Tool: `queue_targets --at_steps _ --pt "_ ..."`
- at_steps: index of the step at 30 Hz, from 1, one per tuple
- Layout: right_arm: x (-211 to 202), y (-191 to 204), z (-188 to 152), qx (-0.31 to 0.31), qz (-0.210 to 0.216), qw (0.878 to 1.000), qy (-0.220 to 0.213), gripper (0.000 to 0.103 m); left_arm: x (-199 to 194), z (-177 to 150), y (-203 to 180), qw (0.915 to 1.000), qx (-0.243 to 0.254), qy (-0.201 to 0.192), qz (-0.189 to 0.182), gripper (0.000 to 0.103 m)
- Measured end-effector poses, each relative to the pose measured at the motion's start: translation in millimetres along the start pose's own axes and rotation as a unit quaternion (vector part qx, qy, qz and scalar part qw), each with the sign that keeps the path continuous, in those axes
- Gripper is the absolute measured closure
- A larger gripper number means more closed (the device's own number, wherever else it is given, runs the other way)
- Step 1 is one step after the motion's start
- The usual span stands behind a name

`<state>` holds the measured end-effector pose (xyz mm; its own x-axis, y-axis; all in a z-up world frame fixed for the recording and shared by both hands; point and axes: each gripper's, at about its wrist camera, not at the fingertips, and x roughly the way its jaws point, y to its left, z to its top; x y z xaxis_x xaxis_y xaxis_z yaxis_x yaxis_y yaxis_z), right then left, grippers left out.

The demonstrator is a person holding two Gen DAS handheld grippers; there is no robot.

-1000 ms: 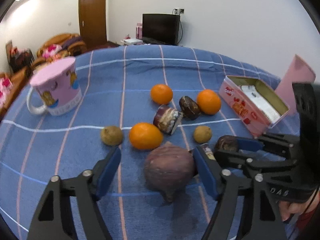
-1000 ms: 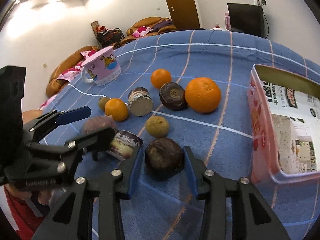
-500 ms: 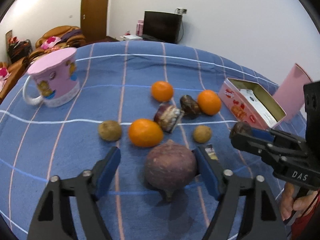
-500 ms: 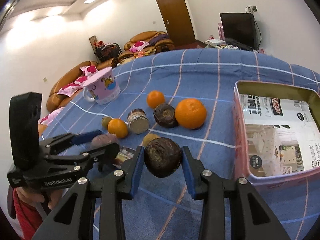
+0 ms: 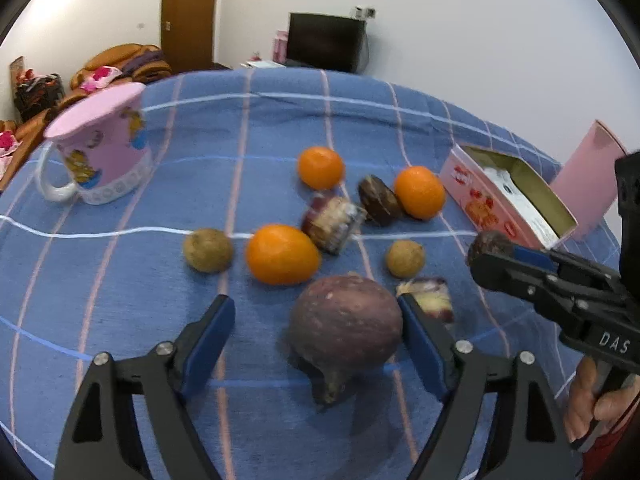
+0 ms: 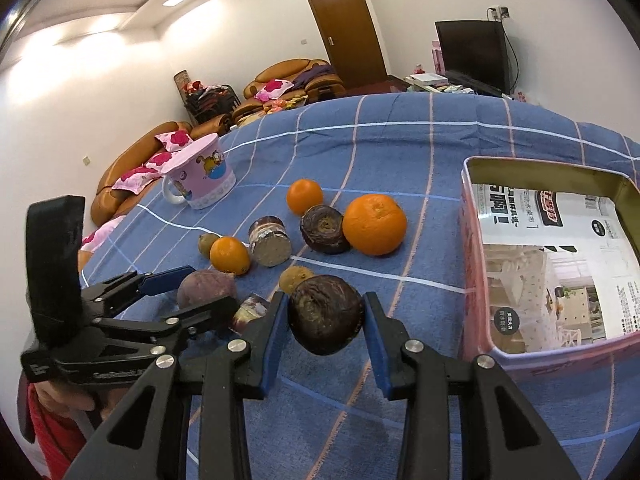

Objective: Organize fruits
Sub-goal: 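Grasp the dark brown round fruit with right tool while left tool grasps the large purple fruit, then carry both fruits over the pink tin while right tool releases the dark fruit inside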

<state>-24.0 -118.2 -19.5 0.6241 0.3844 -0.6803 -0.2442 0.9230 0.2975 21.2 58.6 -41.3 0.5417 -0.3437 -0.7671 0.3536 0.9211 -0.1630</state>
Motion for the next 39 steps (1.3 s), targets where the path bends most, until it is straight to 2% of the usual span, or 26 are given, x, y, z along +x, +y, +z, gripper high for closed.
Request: queue_targets --at_steps 1,3,5,7,10,15,19,24,30,35,39 --pt "-0.2 0.0 -0.1 -0.001 -0.001 1.0 0.0 0.063 3.0 -1.0 -4.0 0.9999 0.008 0.008 -0.011 0.035" --pt "-2.1 0.2 0.0 -0.002 -0.005 1.0 -0.004 0.063 4.9 -3.5 -21.6 0.9987 0.051 0.008 0.002 0.05" --pt "-6.5 -1.0 1.1 -0.001 -0.011 1.0 -0.015 0.063 5.2 -2.7 -26.1 0.9984 0.054 0.006 0.015 0.05" --pt "-12.3 -3.1 2.9 0.002 -0.014 0.999 -0.029 0.063 3.3 -2.4 -21.3 0.9993 0.037 0.004 0.002 0.05" --pt "-24.6 -9.5 7.3 0.016 -0.004 0.999 -0.052 0.063 -3.3 -3.5 -10.8 0.9998 0.014 -0.009 0.006 0.05" --pt "-53.8 -24.0 18.1 0.025 -0.02 0.994 -0.1 0.063 -28.5 -1.6 -9.4 0.9952 -0.019 -0.092 0.028 0.05" --pt "-68.8 -43.9 21.0 0.04 -0.038 0.991 -0.119 0.063 -36.6 3.4 -22.4 0.9904 -0.026 -0.131 0.035 0.05" --pt "-85.9 -74.6 17.6 0.034 -0.092 0.986 -0.137 0.063 -32.8 13.0 -60.3 0.9878 -0.004 -0.152 0.033 0.05" --pt "-106.6 -121.2 13.7 0.037 -0.149 0.977 -0.147 0.063 -15.4 28.5 -118.4 0.987 0.043 -0.154 0.017 0.05" --pt "-114.2 -149.6 10.9 0.045 -0.171 0.974 -0.142 0.063 2.6 39.0 -165.0 0.9868 0.072 -0.145 0.011 0.05" --pt "-113.1 -162.1 8.3 0.035 -0.186 0.973 -0.13 0.063 23.1 44.7 -202.0 0.9855 0.098 -0.134 0.034 0.05"
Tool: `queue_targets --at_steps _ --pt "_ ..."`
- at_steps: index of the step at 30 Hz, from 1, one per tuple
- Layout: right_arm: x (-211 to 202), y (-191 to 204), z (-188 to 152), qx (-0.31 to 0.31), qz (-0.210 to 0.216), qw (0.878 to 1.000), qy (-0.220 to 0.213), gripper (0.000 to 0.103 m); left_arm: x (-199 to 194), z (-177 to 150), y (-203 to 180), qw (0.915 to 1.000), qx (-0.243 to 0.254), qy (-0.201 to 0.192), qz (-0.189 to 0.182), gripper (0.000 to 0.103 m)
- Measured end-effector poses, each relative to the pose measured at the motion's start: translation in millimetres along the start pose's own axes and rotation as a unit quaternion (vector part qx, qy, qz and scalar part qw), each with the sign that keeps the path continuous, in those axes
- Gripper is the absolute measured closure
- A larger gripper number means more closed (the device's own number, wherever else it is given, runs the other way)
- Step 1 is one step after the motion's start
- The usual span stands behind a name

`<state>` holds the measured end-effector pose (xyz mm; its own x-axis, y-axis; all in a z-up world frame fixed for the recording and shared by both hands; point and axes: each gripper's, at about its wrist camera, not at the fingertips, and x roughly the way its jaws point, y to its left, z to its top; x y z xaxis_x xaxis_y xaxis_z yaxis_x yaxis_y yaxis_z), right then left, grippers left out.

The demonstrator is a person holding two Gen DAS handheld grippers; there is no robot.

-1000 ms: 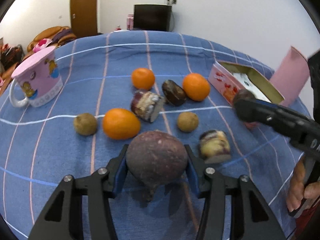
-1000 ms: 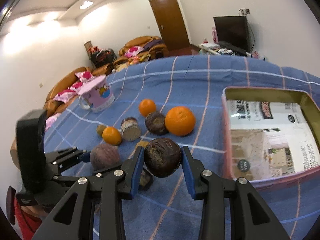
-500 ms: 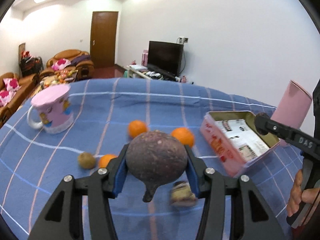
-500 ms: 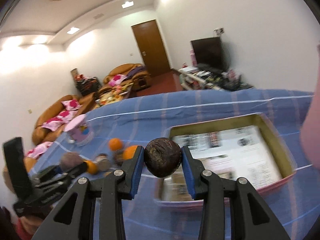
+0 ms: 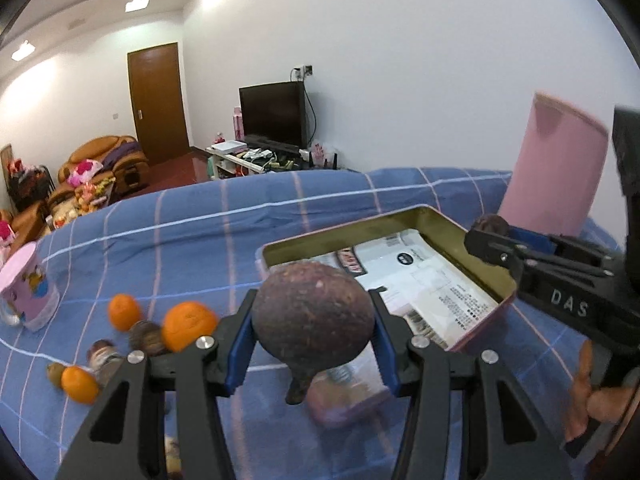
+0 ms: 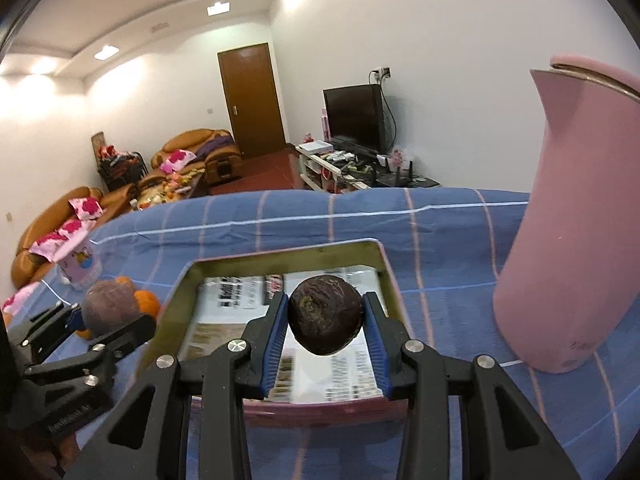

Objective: Organize fruits
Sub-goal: 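Carry both fruits over the pink tin while right tool releases the dark fruit inside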

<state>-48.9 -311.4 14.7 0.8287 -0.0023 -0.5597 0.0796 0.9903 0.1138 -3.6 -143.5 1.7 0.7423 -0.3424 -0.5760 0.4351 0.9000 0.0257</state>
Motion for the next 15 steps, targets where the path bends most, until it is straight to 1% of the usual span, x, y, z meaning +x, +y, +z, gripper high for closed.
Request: queue_targets --at_steps 4,8,11,15 --pt "8.4 -5.4 -1.6 -0.005 -0.007 1.0 0.012 0.063 18.7 4.5 -22.4 0.9998 0.0 0.019 -0.001 0.05" --pt "14.3 -6.0 -4.2 -0.016 -0.016 0.999 0.023 0.063 29.7 5.8 -36.1 0.9996 0.006 0.028 0.007 0.05" --pt "18.5 -5.6 -5.0 -0.018 -0.022 0.999 0.029 0.063 32.3 4.0 -38.8 0.9995 0.009 0.028 0.01 0.05" --pt "25.6 -5.9 -6.8 -0.015 -0.021 0.999 0.041 0.063 36.3 2.6 -35.7 0.9992 0.001 0.039 0.01 0.05"
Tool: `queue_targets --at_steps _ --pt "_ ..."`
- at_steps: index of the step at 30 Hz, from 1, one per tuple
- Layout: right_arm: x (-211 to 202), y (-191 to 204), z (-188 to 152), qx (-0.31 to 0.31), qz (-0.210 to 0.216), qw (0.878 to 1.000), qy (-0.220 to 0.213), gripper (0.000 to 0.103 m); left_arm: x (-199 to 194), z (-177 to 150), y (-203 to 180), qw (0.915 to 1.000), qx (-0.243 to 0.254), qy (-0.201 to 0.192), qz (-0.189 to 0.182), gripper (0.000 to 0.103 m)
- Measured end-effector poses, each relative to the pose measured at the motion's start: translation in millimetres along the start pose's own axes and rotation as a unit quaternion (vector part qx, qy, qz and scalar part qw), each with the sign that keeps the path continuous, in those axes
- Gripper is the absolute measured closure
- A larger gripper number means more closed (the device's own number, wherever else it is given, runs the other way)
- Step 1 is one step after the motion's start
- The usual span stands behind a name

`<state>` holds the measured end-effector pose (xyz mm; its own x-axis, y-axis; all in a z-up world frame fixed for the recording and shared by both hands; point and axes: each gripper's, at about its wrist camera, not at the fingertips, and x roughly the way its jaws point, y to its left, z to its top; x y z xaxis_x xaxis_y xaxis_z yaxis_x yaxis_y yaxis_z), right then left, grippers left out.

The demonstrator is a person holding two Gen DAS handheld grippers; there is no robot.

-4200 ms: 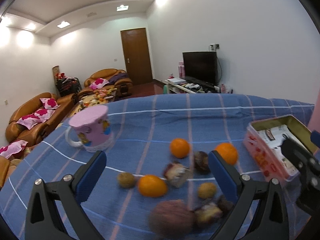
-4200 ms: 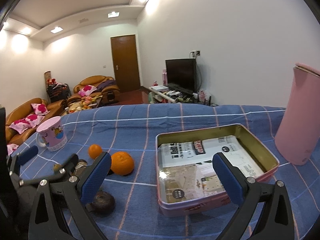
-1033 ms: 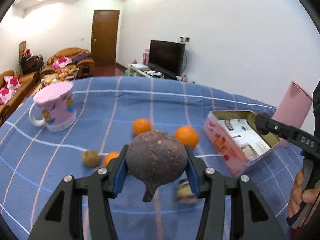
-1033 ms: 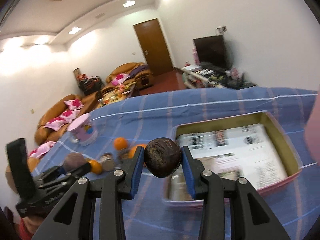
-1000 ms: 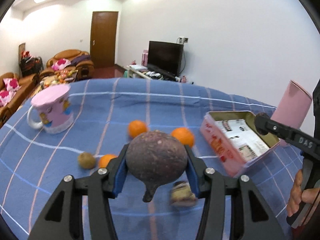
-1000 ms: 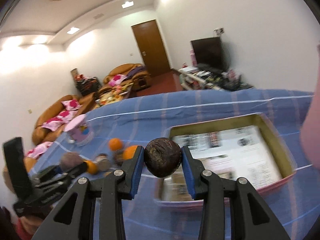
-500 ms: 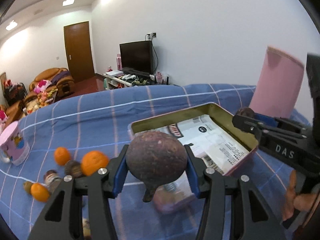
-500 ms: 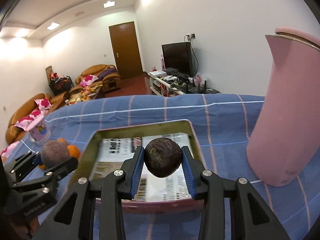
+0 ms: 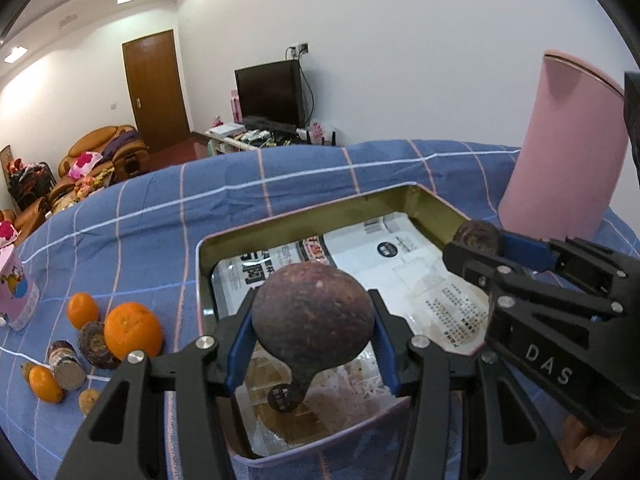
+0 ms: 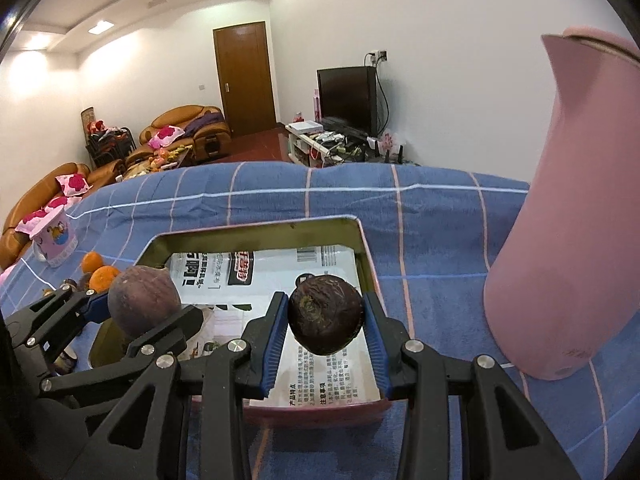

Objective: Organize fruits
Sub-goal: 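Carry both fruits over the pink tin while right tool releases the dark fruit inside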

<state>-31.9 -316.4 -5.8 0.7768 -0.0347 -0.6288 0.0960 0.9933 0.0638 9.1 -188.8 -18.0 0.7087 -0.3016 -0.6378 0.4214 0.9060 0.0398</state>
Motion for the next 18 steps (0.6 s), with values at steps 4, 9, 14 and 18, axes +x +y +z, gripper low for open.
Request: queue_targets --at_steps 4,9,14,18 --pt "4.9 1.5 -1.6 -0.003 -0.001 1.0 0.006 0.063 3.4 1.2 1.6 1.0 -0.006 0.006 -0.001 0.05" --pt "4.2 0.4 -2.5 0.004 0.005 1.0 0.004 0.063 6.2 1.1 3.2 0.9999 -0.008 0.014 -0.002 0.05" --pt "5.4 -0.5 -2.7 0.011 0.015 1.0 0.008 0.063 6.8 1.9 4.6 0.9998 -0.01 0.015 -0.001 0.05" --pt "6.6 -1.0 -2.5 0.011 0.014 1.0 0.007 0.063 7.2 1.9 4.6 0.9998 -0.009 0.018 0.001 0.05"
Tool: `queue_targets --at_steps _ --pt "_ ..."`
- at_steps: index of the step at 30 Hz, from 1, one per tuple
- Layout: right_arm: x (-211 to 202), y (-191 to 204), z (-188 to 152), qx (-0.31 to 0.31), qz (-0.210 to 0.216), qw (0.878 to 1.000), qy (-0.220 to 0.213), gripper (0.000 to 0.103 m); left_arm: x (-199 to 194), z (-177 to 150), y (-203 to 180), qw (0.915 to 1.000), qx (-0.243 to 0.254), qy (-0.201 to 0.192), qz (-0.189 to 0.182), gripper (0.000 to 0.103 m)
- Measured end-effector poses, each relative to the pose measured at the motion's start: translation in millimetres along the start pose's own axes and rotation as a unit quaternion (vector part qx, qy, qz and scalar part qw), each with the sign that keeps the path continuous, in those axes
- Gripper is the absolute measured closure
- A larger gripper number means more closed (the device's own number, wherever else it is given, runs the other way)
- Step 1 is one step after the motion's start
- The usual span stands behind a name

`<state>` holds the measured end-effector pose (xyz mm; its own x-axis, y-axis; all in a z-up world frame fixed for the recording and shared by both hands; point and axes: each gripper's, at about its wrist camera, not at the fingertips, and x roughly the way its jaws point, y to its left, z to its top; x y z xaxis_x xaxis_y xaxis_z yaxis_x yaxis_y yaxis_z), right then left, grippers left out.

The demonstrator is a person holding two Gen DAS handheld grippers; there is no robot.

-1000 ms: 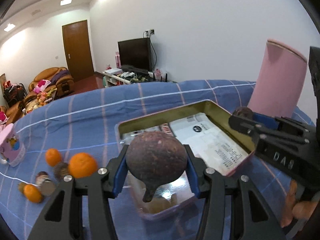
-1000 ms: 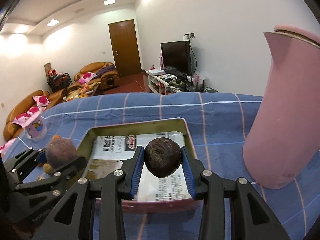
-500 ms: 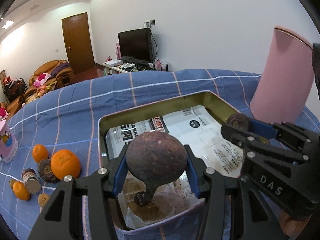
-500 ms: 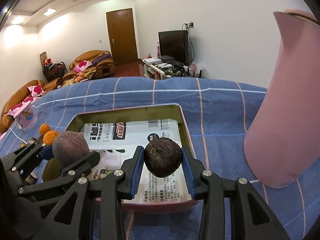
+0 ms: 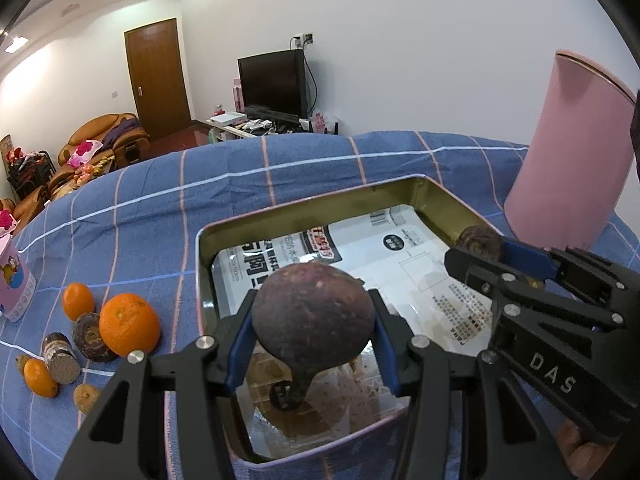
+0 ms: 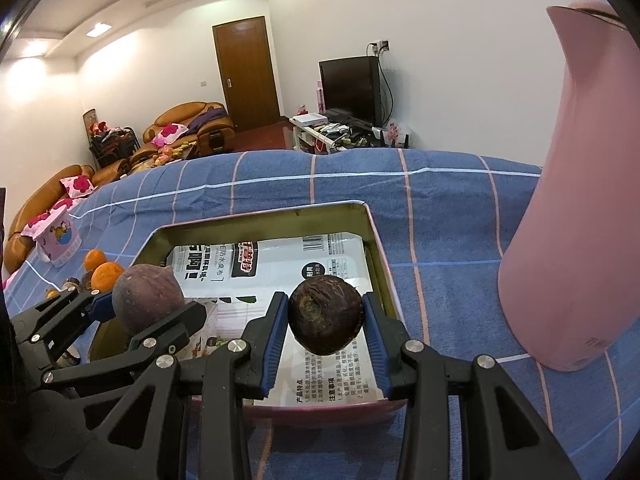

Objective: Organize fruits
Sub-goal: 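Carry both fruits over the pink tin while right tool releases the dark fruit inside, then lower the purple fruit into the tin and open the left tool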

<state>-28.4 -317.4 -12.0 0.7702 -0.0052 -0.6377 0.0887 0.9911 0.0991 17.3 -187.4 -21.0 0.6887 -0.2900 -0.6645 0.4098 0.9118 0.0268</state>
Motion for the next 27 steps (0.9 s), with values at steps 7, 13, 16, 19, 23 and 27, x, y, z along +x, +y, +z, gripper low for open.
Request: queue_targets --at_steps 7,13,16,19,23,27 --pt "-1.5 -2.1 0.2 0.014 0.023 1.0 -0.006 0.06 0.3 -1.3 -2.2 0.9998 0.005 0.005 0.016 0.048" --pt "-22.0 -4.3 2.9 0.031 0.009 0.998 -0.056 0.024 -19.5 -5.2 -10.7 0.9973 0.023 -0.049 0.049 0.007" --pt "-32.4 -8.5 4.9 0.046 -0.026 0.996 -0.078 0.014 -33.2 -8.3 -13.0 0.9945 0.03 -0.085 0.054 0.0" --pt "-32.2 -17.7 4.8 0.077 -0.04 0.993 -0.078 0.01 -41.2 -9.8 -16.1 0.9916 0.038 -0.106 0.063 0.0" --pt "-30.6 -37.0 -2.3 0.135 -0.032 0.986 -0.088 0.01 -46.6 -9.5 -15.4 0.9897 0.038 -0.12 0.068 0.0" --pt "-40.9 -48.2 -9.3 0.156 -0.034 0.978 -0.133 0.01 -48.4 -8.9 -11.4 0.9896 0.031 -0.124 0.066 0.0"
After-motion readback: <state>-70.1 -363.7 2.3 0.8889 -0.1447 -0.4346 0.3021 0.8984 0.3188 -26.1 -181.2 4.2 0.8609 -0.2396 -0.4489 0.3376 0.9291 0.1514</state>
